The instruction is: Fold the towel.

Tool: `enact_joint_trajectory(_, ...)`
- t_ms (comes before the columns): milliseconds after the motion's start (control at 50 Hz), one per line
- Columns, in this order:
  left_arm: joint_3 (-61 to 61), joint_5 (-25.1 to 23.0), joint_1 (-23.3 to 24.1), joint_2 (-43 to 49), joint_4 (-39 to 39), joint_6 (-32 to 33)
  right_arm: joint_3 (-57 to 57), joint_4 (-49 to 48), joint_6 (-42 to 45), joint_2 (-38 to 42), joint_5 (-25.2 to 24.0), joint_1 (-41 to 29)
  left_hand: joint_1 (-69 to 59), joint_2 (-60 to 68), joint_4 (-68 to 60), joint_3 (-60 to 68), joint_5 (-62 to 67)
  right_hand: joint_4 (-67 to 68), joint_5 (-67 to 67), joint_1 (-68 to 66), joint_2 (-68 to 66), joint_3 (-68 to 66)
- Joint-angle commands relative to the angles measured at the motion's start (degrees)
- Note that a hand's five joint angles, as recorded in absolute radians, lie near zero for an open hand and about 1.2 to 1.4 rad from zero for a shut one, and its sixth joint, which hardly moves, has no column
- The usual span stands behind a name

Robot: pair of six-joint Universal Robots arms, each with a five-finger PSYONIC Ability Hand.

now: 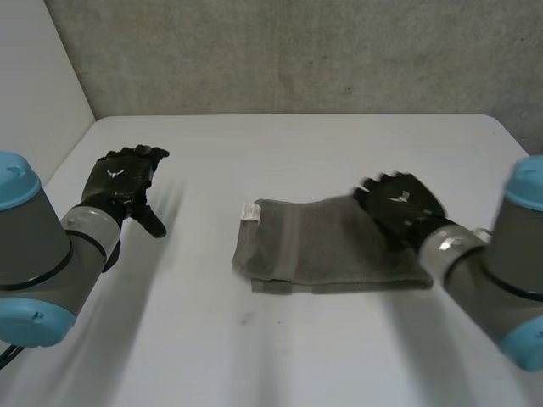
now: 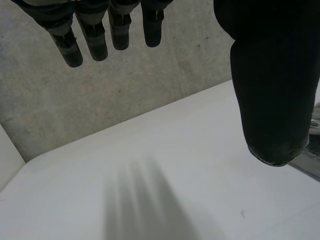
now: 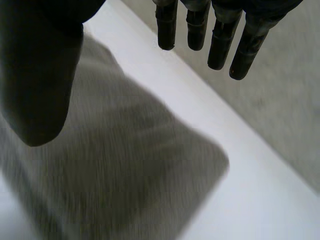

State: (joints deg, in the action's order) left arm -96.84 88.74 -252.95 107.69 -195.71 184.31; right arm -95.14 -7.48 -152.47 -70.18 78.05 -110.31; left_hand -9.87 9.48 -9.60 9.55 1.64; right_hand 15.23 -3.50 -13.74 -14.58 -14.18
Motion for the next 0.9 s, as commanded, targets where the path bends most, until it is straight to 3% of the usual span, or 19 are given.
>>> enact_joint_trajectory(20, -0.10, 0.03, 0.96, 0.15, -0.02, 0.00, -7.78, -0.52, 0.50, -0.05, -6.24, 10.03, -0.13, 0.52, -0.40, 0.45, -1.64, -5.23, 3.50, 3.74, 4.58, 4.18)
enact_joint_trajectory(60, -0.10, 0.03, 0.96, 0.24, -0.02, 0.00, -10.14, -2.09, 0.59, 1.00, -9.04, 13.26, -0.13, 0.52, -0.40, 0.45, -1.64, 2.54, -4.27, -4.03, -3.19, -3.59)
enact_joint_trajectory(180, -0.28, 0.03, 1.23, 0.42, -0.02, 0.00, -12.52, -8.16, 0.59, 3.29, -10.02, 15.92, -0.13, 0.52, -0.40, 0.45, -1.64, 26.82, -28.54, -28.30, -27.46, -27.87)
enact_joint_trajectory(280, -0.28, 0.03, 1.49, 0.42, -0.02, 0.00, -12.96, -12.99, 0.59, 3.56, -9.93, 17.58, -0.13, 0.52, -0.40, 0.45, -1.64, 64.72, -66.44, -66.20, -65.36, -65.77)
enact_joint_trajectory(520, -0.28, 0.03, 1.49, -0.02, -0.02, 0.00, -7.08, -13.26, 0.06, -0.66, -10.20, 13.81, -0.13, 0.52, -0.40, 0.45, -1.64, 64.77, -66.50, -66.26, -65.42, -65.82)
enact_joint_trajectory(620, -0.28, 0.03, 2.20, -0.20, -0.02, -0.09, 1.26, -12.47, 0.59, 1.96, -10.46, -0.66, -0.13, 0.52, -0.40, 0.45, -1.64, 64.77, -66.50, -66.26, -65.42, -65.82)
enact_joint_trajectory(680, -0.19, 0.03, 2.63, -0.55, -0.02, -0.26, 2.94, -12.30, 0.85, 3.38, -10.64, -4.04, -0.13, 0.52, -0.40, 0.45, -1.64, 64.77, -66.50, -66.26, -65.42, -65.82)
enact_joint_trajectory(720, -0.10, 0.12, 2.72, -0.99, -0.02, -0.44, 5.83, -11.07, 2.60, 6.44, -10.81, -10.07, -0.13, 0.52, -0.40, 0.45, -1.64, 64.77, -66.50, -66.26, -65.42, -65.82)
enact_joint_trajectory(900, 1.13, 0.38, 3.07, -3.10, 0.16, -1.93, 10.94, -3.86, 11.40, 16.48, -10.11, -18.63, -0.13, 0.52, -0.40, 0.45, -1.64, 64.77, -66.50, -66.26, -65.42, -65.82)
